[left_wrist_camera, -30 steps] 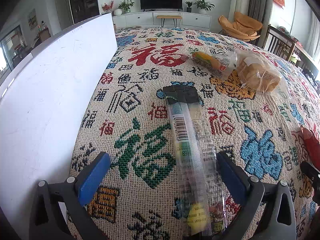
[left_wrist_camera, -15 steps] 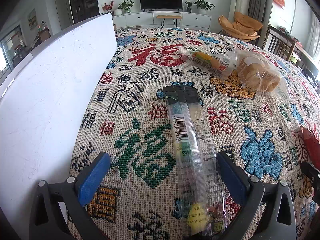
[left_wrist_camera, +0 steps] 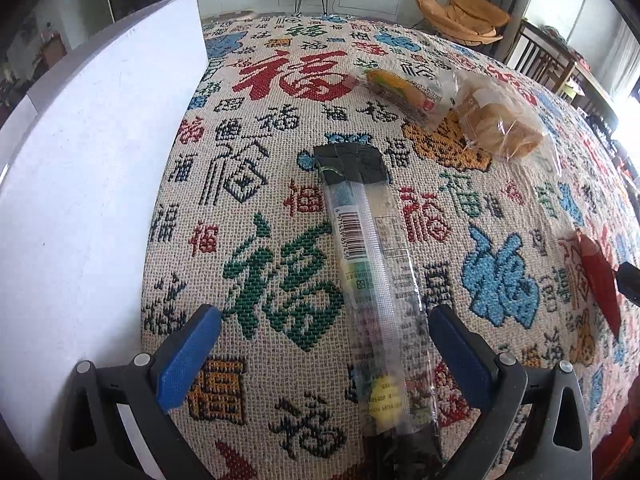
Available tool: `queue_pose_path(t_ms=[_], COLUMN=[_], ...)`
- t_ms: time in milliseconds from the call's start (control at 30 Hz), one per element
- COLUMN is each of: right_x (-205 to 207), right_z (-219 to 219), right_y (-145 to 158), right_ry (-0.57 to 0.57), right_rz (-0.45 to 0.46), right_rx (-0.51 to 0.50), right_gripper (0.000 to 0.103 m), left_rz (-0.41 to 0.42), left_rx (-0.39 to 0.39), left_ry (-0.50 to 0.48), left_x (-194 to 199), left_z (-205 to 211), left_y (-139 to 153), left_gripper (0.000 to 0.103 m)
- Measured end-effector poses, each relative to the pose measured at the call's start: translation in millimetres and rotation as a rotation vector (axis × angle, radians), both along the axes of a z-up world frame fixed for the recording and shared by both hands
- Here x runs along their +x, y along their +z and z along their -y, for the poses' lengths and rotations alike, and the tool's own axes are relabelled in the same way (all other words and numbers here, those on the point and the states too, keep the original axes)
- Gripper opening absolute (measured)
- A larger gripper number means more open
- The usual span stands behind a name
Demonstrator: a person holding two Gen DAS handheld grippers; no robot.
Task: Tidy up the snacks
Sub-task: 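Lift the red packet with the right tool while the left tool lifts the tube, then carry tube and red packet over the white box and open both tools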
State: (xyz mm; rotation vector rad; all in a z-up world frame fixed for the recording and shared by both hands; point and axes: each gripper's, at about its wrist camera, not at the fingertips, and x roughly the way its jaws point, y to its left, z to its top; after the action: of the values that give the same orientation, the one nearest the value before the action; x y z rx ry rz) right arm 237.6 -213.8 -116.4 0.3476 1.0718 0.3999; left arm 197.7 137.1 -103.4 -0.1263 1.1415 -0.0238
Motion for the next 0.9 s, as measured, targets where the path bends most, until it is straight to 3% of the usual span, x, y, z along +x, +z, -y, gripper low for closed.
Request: queue_pose_path(t_ms=[100,200,367,567,767,833,900], right_x=[21,34,28,17,12,12,15], right_z=[22,21,-22,-62,-66,-64,-64], right_y=[9,16,24,5,-4,-2,-3], right_ry=[-0.040,0.007,0.135,0.210,0.214,0.204,0.205], right_rz=[-0.099,-0.165,-0.137,-0.125,-0.115,-0.118,-0.119], right_rx=[0.053,0.007,-0.169,-0.325,-0.368,-0.361,-0.369], right_gripper=[0.081,0.081,0.081,0.079,0.079,0.079,0.079], left_rz=[-0.021,-0.022,-0.008,0.008,0.041,0.042,0.053], left_rx=[-0.015,0.042,0.095,0.089,0.084,0.083,0.088], left_ry=[-0.009,-0.045,-0.063,-0.064,-0.073,-0.060,-0.053], left_x=[-5,-12,-21,-26,-33,-32,-32], left_z=[6,21,32,33,34,34,33], left_y=[1,1,-2,-2,-1,-1,2], left_gripper=[0.100,0.096,0.095,0.095,0.095,0.092,0.076])
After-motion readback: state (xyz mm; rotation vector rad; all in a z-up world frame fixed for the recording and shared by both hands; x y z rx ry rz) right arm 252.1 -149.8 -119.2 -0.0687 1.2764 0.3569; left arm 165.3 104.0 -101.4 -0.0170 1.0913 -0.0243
